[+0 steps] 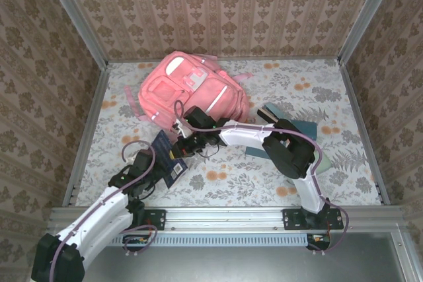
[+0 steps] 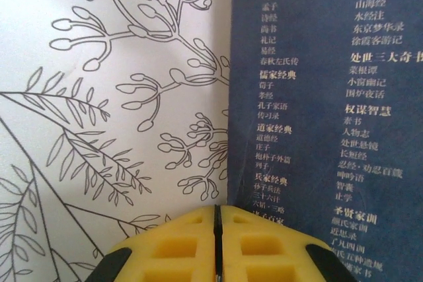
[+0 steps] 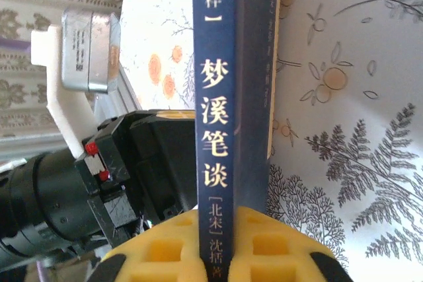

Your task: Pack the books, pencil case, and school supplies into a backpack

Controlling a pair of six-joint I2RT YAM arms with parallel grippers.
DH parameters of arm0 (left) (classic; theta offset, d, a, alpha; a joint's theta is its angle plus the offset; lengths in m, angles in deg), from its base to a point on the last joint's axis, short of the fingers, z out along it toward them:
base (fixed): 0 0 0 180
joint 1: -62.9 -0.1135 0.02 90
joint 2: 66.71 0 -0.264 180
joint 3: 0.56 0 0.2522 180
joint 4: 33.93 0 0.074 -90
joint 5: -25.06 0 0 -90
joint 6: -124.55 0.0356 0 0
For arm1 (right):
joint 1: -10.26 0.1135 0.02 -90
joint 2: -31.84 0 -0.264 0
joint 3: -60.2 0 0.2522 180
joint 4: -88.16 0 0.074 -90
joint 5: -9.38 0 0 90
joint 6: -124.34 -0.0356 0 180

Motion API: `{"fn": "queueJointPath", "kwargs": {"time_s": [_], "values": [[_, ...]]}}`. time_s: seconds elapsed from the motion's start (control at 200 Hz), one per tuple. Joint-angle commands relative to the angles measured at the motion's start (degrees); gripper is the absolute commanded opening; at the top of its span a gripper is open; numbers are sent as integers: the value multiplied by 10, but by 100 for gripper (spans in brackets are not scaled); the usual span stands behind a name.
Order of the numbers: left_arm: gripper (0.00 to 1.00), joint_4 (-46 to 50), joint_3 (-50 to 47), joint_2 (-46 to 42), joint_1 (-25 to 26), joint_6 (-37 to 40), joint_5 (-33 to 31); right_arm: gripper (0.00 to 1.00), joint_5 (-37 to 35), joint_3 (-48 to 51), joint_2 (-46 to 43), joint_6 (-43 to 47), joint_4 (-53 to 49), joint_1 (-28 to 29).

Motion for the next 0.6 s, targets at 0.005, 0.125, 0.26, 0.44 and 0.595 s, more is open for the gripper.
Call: {"fn": "queueJointPath", "kwargs": {"time_s": [0.005, 0.125, 0.26, 0.44, 0.595], "values": [[14, 50, -3, -5, 3, 9, 21, 0, -12, -8, -1, 12, -28, 6], [23, 72, 34, -13, 2, 31, 7, 0, -34, 17, -44, 8, -16, -4], [34, 75, 89, -7, 1, 68, -6, 0, -61, 69, -112, -16, 19, -29], [40, 48, 185, 63, 2, 149, -6, 0, -112, 139, -214, -24, 24, -74], [43, 32, 286, 177, 6, 231, 2, 0, -168, 213, -311, -36, 21, -129]]}}
